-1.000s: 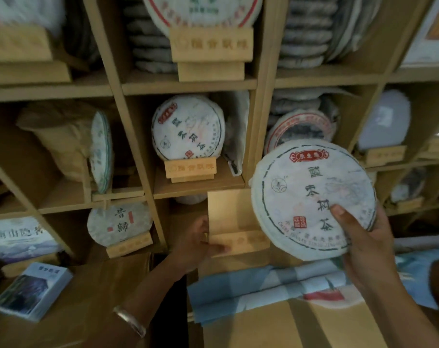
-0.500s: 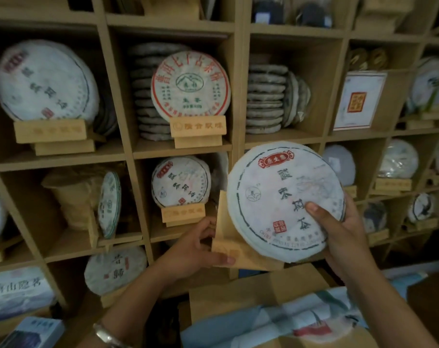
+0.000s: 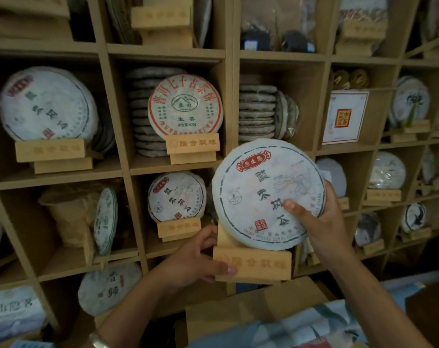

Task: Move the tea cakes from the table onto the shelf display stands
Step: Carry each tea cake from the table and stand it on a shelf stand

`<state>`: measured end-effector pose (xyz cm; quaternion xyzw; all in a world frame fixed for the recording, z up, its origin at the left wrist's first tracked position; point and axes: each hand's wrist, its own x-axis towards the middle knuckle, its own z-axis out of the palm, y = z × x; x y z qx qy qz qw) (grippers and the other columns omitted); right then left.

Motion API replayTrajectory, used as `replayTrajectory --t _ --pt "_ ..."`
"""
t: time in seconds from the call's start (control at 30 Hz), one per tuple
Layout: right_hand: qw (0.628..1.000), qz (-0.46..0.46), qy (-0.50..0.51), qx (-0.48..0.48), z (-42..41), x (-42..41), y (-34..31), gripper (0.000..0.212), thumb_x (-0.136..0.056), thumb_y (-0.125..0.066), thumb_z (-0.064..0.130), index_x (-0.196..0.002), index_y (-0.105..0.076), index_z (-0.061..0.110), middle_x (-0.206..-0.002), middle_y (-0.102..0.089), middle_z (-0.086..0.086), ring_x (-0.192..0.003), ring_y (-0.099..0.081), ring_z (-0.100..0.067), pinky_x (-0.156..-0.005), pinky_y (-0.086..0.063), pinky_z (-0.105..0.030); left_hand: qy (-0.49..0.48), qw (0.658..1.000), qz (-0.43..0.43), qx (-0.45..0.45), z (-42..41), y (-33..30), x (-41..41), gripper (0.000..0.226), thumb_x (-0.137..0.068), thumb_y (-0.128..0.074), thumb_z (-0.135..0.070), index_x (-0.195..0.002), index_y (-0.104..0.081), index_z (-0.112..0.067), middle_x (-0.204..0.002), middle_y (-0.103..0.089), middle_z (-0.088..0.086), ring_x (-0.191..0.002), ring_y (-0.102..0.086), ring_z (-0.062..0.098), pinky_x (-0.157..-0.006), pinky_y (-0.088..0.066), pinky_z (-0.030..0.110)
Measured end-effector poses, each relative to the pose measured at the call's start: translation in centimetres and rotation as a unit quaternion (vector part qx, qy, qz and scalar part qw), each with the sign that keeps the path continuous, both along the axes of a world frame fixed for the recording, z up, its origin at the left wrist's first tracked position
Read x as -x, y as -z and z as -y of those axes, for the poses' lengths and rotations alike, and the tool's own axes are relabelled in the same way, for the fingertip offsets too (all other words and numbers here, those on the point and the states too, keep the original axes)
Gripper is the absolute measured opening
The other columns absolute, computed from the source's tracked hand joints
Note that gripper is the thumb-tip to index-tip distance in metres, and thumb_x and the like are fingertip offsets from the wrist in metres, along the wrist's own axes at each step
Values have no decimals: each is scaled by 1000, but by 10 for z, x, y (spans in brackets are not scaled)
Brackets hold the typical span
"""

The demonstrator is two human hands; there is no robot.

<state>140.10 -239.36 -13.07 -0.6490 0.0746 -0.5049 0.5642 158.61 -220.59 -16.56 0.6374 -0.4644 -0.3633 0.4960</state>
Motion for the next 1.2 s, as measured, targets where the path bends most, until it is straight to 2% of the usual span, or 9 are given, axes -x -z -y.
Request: replayTrajectory --t 0.37,0.5,0.57,0.7,0.83,0.9,1.0,1.1,1.2 --pt "998 -39 -39 9 4 -11 0 56 -71 -87 30 -112 -58 55 -117 -70 13 -105 -69 -8 -71 -61 -26 -28 999 -28 24 3 -12 1 75 -59 -89 -23 -120 -50 -44 -105 -71 -19 -97 -70 5 -71 -61 30" --pt "992 -108 49 41 3 -14 -1 67 -61 -85 47 -120 -57 34 -131 -44 -2 -123 -53 -20 -93 -57 -40 -38 999 -26 10 3 -8 3 76 -54 -91 -31 -119 -52 -37 -107 -70 -14 -95 -71 5 -70 -60 30" --pt "994 -101 23 21 4 -13 1 69 -60 -82 47 -122 -59 27 -129 -55 -4 -117 -61 -21 -87 -60 -40 -35 999 -33 5 1 -5 4 79 -52 -91 -34 -120 -51 -37 -102 -72 -18 -96 -71 5 -70 -60 31" --pt "995 -96 -31 0 -1 -10 1 50 -64 -81 52 -110 -67 38 -109 -75 5 -93 -75 -14 -63 -62 -29 -42 998 -45 -3 0 2 6 80 -52 -92 -33 -121 -52 -36 -104 -73 -18 -96 -72 8 -70 -61 33" --pt "991 -124 36 34 -1 -8 1 52 -67 -73 67 -111 -65 41 -117 -70 2 -102 -70 -15 -75 -62 -35 -51 997 -56 -3 -1 6 9 79 -52 -92 -33 -120 -53 -34 -106 -74 -15 -98 -72 10 -71 -61 33" --pt "987 -120 101 40 0 -1 4 58 -68 -68 71 -115 -61 37 -120 -64 8 -104 -65 -4 -74 -60 -26 -57 997 -60 6 -2 5 10 78 -51 -92 -34 -119 -54 -34 -106 -73 -15 -98 -71 10 -70 -60 31" --pt "994 -81 67 10 -5 7 12 38 -75 -71 49 -110 -61 39 -106 -71 16 -96 -67 4 -64 -56 -13 -60 996 -59 20 -2 1 9 77 -50 -92 -36 -117 -53 -36 -103 -72 -19 -97 -70 5 -68 -60 29" --pt "995 -94 -10 -28 -9 5 20 33 -86 -71 22 -113 -63 37 -108 -72 17 -97 -70 -2 -67 -59 -19 -60 997 -52 20 -4 -1 9 77 -50 -91 -36 -116 -52 -36 -101 -72 -22 -95 -70 3 -68 -60 27" --pt "991 -125 -35 -38 -9 6 17 26 -92 -65 16 -110 -67 34 -109 -75 5 -99 -72 -16 -76 -63 -35 -65 996 -54 14 -5 1 10 77 -51 -92 -36 -118 -53 -35 -101 -72 -20 -95 -71 4 -68 -60 29"
